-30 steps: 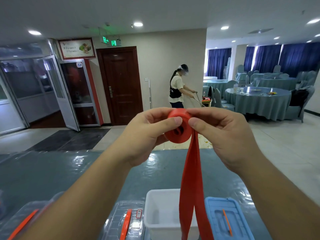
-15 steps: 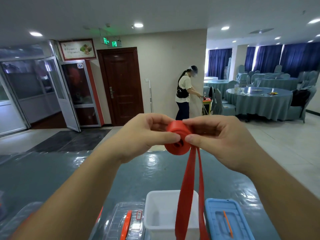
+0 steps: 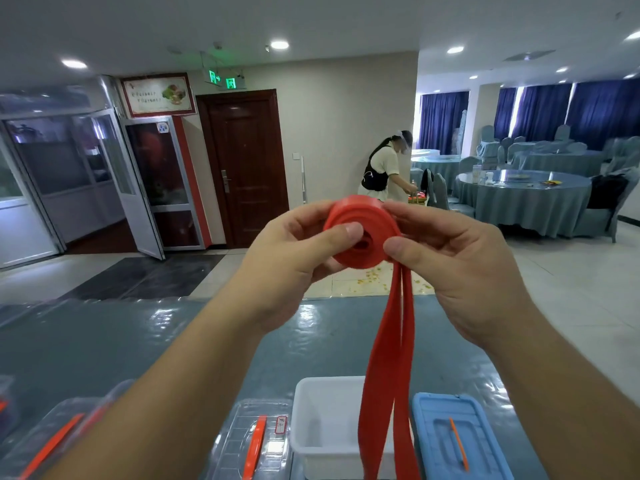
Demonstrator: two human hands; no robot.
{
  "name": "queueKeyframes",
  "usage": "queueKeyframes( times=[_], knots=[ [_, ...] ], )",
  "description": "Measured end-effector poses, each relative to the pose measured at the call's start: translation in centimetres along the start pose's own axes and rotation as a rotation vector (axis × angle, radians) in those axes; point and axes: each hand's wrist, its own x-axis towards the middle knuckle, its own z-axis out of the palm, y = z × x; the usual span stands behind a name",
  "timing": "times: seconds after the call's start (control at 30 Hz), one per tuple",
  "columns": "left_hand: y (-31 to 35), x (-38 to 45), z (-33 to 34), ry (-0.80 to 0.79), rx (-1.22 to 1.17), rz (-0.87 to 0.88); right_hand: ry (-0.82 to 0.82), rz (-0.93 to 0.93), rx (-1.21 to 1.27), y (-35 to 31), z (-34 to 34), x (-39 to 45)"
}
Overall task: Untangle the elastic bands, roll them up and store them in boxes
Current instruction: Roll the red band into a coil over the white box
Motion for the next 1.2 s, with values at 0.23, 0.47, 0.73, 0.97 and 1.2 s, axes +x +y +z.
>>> queueKeyframes(
  times=[0.23, 0.47, 0.73, 0.97, 1.2],
  knots=[
    [1.1, 0.6, -0.8, -0.122, 0.319, -0.017, -0.094, 0.027, -0.149, -1.0, -0.7, 0.3],
    [-1.1, 0.4, 0.1, -0.003, 0.055, -0.019, 0.047, 0.026, -0.067, 0.0, -0.3, 0.1],
    [-0.2, 0.5, -0.8, -0.062, 0.132, -0.031, 0.045, 0.026, -0.051, -0.2, 0.1, 0.0],
    [-0.1, 0.7, -1.1, -0.117, 0.308, -0.060, -0.018, 0.063, -0.151, -0.4, -0.2, 0.1],
    [-1.2, 0.7, -0.2, -0.004, 0.058, -0.017, 0.066, 0.055, 0.041, 0.4, -0.2, 0.1]
  ],
)
